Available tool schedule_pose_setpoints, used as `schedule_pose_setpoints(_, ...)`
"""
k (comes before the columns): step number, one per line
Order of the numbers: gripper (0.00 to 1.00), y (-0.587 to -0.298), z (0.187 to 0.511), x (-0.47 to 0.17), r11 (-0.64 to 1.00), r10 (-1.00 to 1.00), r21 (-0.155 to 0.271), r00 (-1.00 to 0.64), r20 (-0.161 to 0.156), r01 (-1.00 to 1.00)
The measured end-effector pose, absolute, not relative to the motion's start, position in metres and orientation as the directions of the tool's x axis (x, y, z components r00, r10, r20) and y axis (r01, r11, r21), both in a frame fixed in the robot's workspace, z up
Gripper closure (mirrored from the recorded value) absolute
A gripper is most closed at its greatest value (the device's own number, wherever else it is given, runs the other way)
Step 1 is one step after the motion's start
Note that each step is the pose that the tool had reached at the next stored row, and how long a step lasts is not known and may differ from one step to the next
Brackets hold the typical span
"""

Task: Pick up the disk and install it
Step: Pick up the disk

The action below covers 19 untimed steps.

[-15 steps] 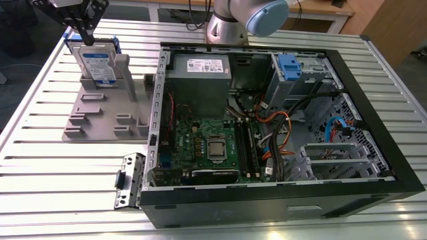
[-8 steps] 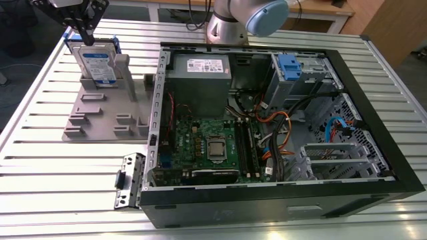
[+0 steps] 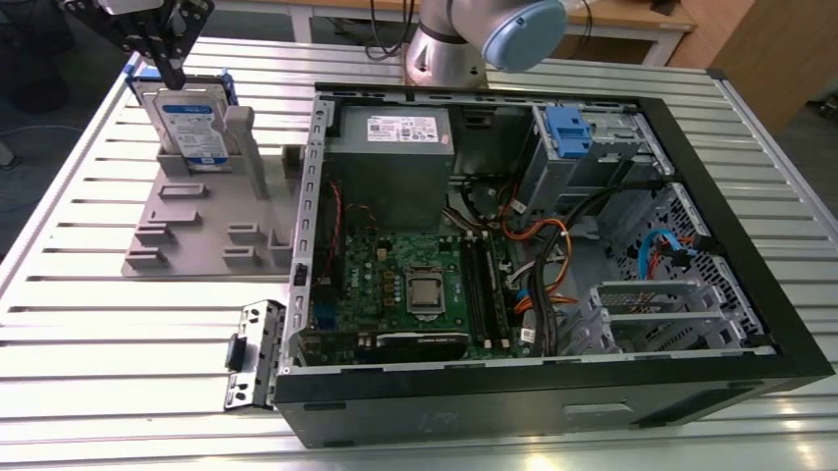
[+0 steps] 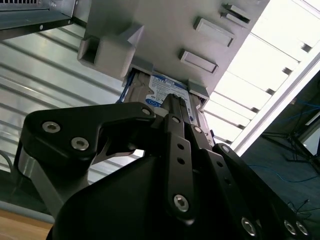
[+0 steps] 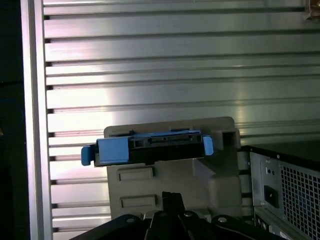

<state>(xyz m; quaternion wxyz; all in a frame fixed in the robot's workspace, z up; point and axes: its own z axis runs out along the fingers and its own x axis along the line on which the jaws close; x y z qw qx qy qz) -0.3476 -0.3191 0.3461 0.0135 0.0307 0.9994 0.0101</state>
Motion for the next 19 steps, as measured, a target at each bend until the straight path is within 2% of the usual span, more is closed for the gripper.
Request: schedule_pose_setpoints(19,0.90,-0.3191,0.3462,-0.3476,0.989,-0.148,0.021,-0.989,-0.026,-0.149)
